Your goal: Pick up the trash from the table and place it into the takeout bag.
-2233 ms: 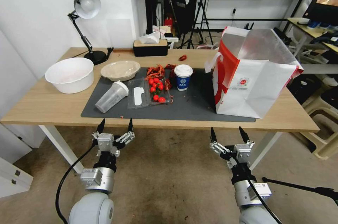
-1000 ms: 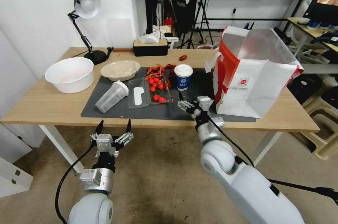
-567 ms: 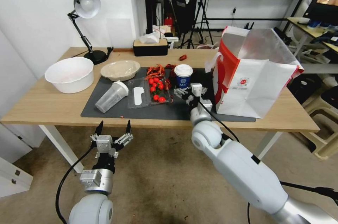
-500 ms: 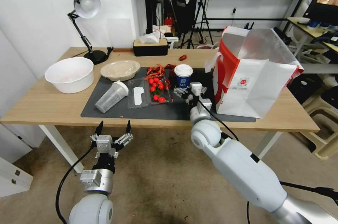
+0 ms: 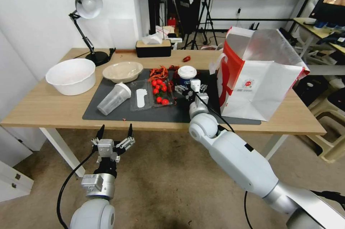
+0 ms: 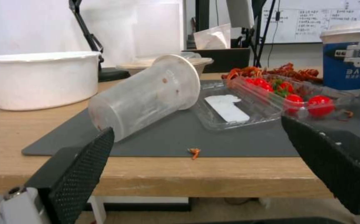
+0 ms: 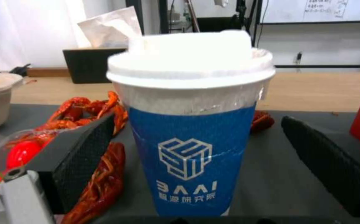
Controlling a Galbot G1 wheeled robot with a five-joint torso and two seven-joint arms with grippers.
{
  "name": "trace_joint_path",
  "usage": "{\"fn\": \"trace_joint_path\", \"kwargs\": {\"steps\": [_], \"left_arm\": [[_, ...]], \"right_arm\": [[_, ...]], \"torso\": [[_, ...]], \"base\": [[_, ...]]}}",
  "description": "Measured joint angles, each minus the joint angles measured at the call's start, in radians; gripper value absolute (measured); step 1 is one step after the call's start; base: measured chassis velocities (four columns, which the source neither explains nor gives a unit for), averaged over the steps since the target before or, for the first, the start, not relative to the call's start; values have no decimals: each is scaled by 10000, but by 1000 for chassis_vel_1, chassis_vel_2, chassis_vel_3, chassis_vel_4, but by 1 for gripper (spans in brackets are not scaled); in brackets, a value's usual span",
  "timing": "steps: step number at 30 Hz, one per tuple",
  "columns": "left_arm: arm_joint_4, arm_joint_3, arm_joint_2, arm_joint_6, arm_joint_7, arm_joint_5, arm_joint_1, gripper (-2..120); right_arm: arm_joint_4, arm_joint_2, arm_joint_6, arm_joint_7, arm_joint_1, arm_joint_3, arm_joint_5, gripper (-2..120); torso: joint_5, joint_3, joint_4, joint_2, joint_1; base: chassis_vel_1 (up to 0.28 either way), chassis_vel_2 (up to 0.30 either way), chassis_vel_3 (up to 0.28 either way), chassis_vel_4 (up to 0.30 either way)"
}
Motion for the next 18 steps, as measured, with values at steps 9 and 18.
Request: {"fn": "trace_joint_path", "kwargs": {"steps": [9,18], "left_arm": [[144,-37,1,-67,-30,-7,-17,100],[184,-52,33,-116,-57,1,-39,100]], "right_arm": [[-1112,434,-81,14,628,-185,46,97],[-1843,808,-11,-64,1040,-197,60,68]], "torso": [[1,0,0,0,0],[1,0,0,0,0]], "base": [[0,0,0,0],[0,0,0,0]]}}
